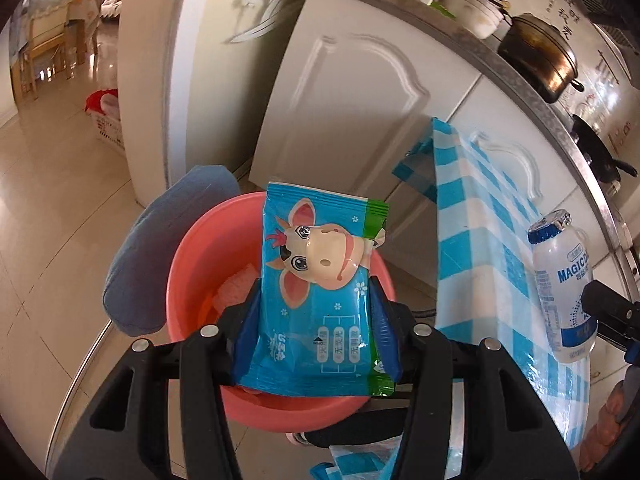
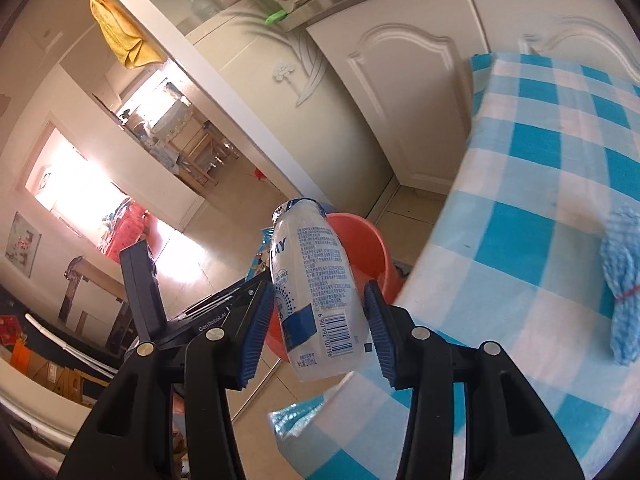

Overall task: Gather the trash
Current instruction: 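Open both tools to drop the wipe packet and bottle into the bucket, then move both open tools back over the table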

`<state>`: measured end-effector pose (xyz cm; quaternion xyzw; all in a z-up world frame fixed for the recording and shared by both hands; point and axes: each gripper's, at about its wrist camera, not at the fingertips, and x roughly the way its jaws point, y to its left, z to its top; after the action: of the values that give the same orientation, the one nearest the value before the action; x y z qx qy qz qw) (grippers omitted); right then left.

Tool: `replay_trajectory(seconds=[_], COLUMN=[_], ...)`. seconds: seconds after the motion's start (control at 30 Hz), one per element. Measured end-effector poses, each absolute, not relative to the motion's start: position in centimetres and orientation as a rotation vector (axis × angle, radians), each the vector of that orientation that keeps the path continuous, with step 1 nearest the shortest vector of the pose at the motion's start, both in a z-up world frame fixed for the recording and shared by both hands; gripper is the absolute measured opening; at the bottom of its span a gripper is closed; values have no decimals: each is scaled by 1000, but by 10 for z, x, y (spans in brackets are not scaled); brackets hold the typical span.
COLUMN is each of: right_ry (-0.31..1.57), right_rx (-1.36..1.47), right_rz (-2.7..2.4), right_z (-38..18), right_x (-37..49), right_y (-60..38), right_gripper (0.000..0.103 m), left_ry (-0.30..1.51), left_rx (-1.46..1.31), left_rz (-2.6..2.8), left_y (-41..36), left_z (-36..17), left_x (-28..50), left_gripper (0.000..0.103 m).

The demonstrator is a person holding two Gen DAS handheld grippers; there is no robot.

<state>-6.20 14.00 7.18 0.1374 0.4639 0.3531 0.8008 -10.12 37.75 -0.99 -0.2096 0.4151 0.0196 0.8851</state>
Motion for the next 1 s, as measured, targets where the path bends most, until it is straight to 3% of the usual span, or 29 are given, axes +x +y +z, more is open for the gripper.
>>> replay_trajectory(seconds=[0.3, 0.43, 0.47, 0.53, 0.73, 1.0], right_ry=[1070, 1083, 1078, 1054, 959, 878], right_rx=[220, 203, 210, 213, 184, 191], right_rz=[769, 738, 738, 735, 662, 584], right_z=[41, 29, 29, 32, 48, 57], right_x=[-30, -26, -28, -32, -53, -76], right_y=[213, 226, 225, 220, 190, 152], right_gripper=[50, 63, 66, 71, 89, 90], left_ry=[932, 964, 964, 951, 893, 871], left_rx=[-528, -538, -543, -541, -520, -351], left_rz=[77, 114, 113, 118, 143, 182], left_y=[395, 400, 401, 402, 400, 376], left_z=[-49, -67, -69, -69, -56, -31], left_x=[-85, -82, -82, -83, -94, -102], left_gripper=[52, 54, 55, 75, 83, 94])
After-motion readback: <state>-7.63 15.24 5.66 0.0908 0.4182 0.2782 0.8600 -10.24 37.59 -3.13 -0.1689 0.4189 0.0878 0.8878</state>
